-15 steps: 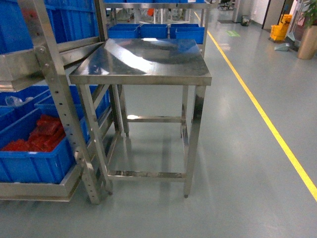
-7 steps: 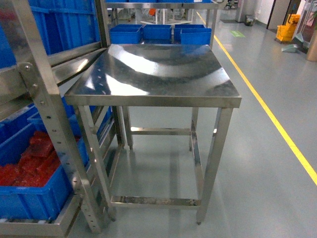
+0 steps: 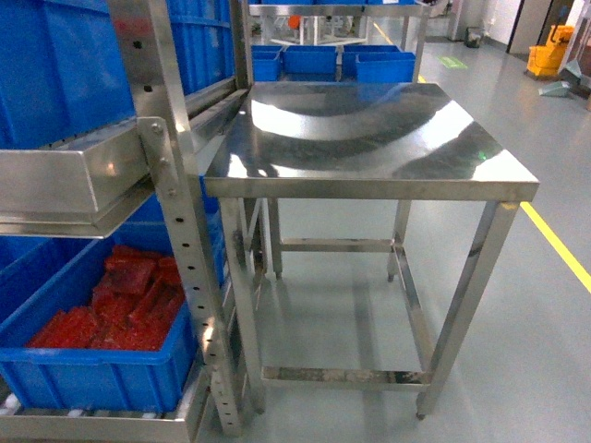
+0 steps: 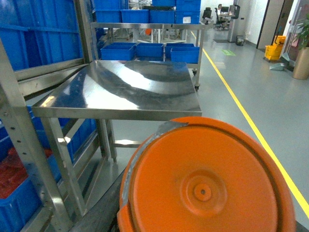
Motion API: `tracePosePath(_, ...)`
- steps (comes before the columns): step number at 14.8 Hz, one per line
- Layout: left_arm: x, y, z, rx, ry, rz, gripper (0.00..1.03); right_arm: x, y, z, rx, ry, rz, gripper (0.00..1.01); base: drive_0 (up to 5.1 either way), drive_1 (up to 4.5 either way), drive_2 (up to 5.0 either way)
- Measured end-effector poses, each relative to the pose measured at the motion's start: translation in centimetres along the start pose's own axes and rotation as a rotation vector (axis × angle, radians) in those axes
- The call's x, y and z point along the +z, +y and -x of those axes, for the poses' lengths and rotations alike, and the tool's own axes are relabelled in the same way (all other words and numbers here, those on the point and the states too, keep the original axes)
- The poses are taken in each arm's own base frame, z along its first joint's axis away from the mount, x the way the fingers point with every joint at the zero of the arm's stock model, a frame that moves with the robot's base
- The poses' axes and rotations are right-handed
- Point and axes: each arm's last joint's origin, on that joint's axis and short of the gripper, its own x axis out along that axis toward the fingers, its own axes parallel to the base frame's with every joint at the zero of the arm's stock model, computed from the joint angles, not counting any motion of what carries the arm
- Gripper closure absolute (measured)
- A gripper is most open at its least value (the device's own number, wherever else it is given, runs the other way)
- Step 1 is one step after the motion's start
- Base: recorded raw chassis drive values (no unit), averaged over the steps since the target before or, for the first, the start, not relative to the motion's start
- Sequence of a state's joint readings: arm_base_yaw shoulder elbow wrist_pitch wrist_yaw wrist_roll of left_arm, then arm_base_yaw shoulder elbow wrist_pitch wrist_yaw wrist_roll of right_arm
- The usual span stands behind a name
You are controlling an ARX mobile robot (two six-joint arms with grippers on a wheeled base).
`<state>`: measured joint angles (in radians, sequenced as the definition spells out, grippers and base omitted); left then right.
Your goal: Sort blue parts and orange caps into right shelf containers
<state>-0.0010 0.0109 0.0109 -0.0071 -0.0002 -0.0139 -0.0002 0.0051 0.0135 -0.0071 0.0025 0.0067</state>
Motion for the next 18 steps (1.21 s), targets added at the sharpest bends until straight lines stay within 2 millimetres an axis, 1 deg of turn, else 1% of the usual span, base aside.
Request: tracePosePath(18, 0.0, 0.0, 0.0, 0.0, 0.0, 0.0, 0.6, -0.01, 0.01, 0.0, 0.002, 0.001, 0.0, 0.57, -5.0, 2.36, 2.4)
